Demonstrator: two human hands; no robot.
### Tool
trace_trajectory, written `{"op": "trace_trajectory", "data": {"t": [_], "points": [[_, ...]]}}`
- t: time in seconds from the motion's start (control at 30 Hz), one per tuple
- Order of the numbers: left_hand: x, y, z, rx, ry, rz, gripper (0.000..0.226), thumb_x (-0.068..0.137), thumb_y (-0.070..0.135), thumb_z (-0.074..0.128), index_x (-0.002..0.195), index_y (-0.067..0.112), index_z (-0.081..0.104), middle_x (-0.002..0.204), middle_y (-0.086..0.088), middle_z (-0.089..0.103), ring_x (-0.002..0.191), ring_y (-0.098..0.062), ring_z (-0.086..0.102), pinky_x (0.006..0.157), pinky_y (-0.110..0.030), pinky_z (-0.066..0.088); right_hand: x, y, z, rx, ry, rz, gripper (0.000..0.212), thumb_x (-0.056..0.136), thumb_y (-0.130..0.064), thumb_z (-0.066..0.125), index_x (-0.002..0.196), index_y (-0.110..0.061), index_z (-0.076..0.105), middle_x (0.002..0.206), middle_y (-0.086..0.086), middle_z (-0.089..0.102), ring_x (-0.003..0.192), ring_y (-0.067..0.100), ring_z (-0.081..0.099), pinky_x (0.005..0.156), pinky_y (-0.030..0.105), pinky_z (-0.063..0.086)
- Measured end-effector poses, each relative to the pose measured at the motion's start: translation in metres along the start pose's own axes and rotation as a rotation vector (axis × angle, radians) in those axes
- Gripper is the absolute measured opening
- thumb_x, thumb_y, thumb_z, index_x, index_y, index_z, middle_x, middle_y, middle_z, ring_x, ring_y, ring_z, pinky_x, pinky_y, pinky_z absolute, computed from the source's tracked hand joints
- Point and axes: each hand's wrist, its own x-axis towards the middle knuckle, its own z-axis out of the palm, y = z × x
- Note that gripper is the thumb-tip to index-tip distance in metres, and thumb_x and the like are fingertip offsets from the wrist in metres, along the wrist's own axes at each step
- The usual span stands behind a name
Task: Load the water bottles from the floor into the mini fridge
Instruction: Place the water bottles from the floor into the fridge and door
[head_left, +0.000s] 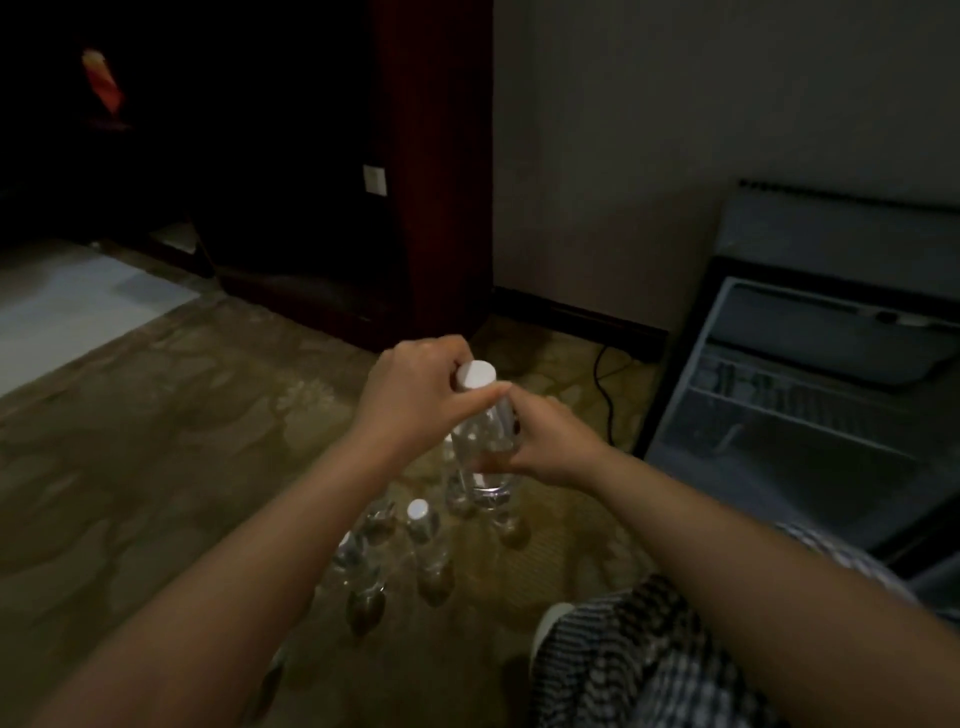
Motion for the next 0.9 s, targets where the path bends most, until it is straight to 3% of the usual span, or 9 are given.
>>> {"op": "trace_trajectory", "data": {"t": [0.37, 0.53, 0.73, 0.9], "points": [[0.077, 0.122, 0.026, -0.002, 0.059, 0.13, 0.043, 0.072, 0.065, 0.059, 0.069, 0.023, 0.05, 0.066, 0.009, 0.053, 0.067, -0.013, 0.054, 0.059, -0.028, 0.038, -0.043, 0.046, -0.131, -0.215, 0.171, 0.076, 0.069, 0.068, -0.044, 0.078, 0.127, -0.025, 0.047, 0.109, -0.007, 0.065, 0.098, 0.013, 0.062, 0.086, 0.035, 0.052], [0.108, 0.171, 0.053, -0.023, 0.009, 0.227, 0.042, 0.074, 0.064, 0.059, 0.075, 0.023, 0.053, 0.074, 0.007, 0.056, 0.073, -0.015, 0.055, 0.063, -0.028, 0.041, -0.064, 0.082, -0.172, -0.222, 0.271, 0.156, 0.067, 0.066, -0.045, 0.079, 0.124, -0.024, 0.051, 0.105, -0.004, 0.066, 0.093, 0.015, 0.062, 0.081, 0.035, 0.053], [0.137, 0.225, 0.095, -0.046, -0.075, 0.283, 0.041, 0.075, 0.064, 0.058, 0.078, 0.023, 0.05, 0.079, 0.007, 0.055, 0.073, -0.013, 0.052, 0.061, -0.027, 0.035, -0.081, 0.136, -0.202, -0.188, 0.361, 0.276, 0.059, 0.067, -0.042, 0.079, 0.115, -0.02, 0.054, 0.095, -0.004, 0.063, 0.089, 0.015, 0.06, 0.077, 0.032, 0.051], [0.153, 0.251, 0.142, -0.111, -0.178, 0.252, 0.041, 0.076, 0.062, 0.06, 0.084, 0.022, 0.055, 0.081, 0.004, 0.059, 0.077, -0.015, 0.057, 0.062, -0.028, 0.044, -0.083, 0.183, -0.208, -0.093, 0.378, 0.36, 0.057, 0.069, -0.038, 0.079, 0.117, -0.017, 0.055, 0.106, 0.002, 0.065, 0.094, 0.015, 0.062, 0.079, 0.03, 0.052]]}}
